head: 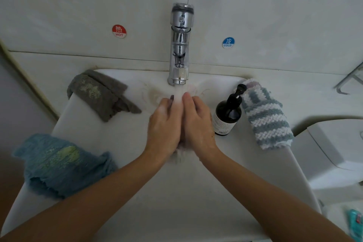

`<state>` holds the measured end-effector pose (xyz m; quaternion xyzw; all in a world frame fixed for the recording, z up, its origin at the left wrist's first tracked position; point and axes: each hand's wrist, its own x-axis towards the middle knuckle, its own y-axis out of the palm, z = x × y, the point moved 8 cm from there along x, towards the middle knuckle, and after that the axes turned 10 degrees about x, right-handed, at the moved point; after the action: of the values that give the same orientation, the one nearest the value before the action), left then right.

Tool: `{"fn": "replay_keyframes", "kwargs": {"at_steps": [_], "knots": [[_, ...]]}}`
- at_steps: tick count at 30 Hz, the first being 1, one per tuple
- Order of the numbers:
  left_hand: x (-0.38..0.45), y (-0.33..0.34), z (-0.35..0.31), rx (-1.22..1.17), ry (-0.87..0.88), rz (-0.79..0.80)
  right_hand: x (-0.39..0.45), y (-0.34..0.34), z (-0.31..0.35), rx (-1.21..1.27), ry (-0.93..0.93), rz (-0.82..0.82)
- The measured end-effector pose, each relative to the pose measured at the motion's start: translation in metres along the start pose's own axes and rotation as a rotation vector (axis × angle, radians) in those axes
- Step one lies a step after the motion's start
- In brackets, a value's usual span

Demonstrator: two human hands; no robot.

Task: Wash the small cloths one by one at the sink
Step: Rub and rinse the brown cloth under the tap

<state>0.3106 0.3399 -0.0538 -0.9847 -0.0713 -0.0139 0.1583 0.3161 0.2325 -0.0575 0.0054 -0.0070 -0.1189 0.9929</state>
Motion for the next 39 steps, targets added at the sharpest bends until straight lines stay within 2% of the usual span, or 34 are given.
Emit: {"fn": "replay_keyframes", "kwargs": {"at_steps": [4,8,12,17,20,26,32,35,39], "knots": [[0.001,-0.006,-0.003,0.023,-0.006,-0.048,-0.003,0.005,-0.002,0.076,0.133,0.003],[0.001,-0.007,-0.006,-0.054,-0.028,-0.063,-0.004,0.01,-0.014,0.099,0.283,0.028],[-0.004,-0.005,-0.011,-0.054,0.04,-0.066,-0.002,0.008,-0.007,0.165,0.217,0.036],[-0.006,0.007,-0.002,-0.01,0.088,-0.017,0.0,-0.008,-0.007,0.331,0.217,-0.128],[-0.011,0.012,-0.002,0.094,0.127,-0.022,0.002,-0.009,-0.007,0.355,0.209,-0.154],[-0.004,-0.002,-0.009,0.096,0.17,-0.076,0.001,0.007,-0.011,0.295,0.197,-0.032],[0.003,-0.013,0.0,0.006,0.042,-0.201,-0.01,0.022,-0.01,0.166,0.074,0.09],[0.008,-0.018,0.003,-0.041,0.026,-0.247,-0.013,0.024,-0.005,0.091,0.008,0.158],[0.013,-0.026,0.005,-0.05,0.03,-0.261,-0.019,0.027,-0.008,0.042,0.007,0.221]]}}
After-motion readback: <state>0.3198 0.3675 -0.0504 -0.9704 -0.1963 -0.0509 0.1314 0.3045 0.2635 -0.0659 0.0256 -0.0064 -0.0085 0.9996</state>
